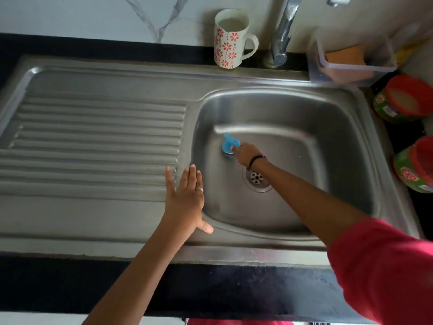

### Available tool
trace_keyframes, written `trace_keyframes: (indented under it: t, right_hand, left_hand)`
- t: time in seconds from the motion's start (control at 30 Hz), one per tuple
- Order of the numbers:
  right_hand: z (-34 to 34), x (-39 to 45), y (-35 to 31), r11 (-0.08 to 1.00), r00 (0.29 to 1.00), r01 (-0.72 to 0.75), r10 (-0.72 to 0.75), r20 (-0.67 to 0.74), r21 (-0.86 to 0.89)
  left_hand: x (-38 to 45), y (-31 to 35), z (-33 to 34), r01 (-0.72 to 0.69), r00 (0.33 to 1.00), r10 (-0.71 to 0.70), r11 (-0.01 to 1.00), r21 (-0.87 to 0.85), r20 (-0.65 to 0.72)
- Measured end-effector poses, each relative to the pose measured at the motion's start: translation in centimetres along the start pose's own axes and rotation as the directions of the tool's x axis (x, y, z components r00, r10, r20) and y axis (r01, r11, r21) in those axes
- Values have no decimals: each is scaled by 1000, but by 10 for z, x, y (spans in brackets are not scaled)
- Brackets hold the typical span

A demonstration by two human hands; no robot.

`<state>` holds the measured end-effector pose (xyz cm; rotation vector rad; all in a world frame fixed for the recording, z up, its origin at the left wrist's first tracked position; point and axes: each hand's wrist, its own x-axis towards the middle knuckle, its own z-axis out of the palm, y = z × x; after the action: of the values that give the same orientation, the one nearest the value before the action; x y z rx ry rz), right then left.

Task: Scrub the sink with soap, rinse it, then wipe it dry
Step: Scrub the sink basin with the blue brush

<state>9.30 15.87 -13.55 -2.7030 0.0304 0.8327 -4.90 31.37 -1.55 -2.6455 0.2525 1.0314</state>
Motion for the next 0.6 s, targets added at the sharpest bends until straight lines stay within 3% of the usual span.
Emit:
trace_keyframes:
  t: [0.17,0.27,0.5,0.6]
  right_hand:
    - [19,-62,21,982,977,129,-102,189,-137]
    - [42,-123,39,988,947,131,-99,306,-85]
    - [-5,-31,31,997,998,-22,26,60,-73]
    - [-10,-14,35,999,999,-19,20,29,-34]
  left_hand:
    - [1,1,-5,-10,1000,11,999,30,-2]
    - [1,-2,-6,-25,1000,25,999,31,2]
    - [0,0,-9,5,1000,-7,998,65,25]
    - [1,3,-9,18,1000,-20,996,85,24]
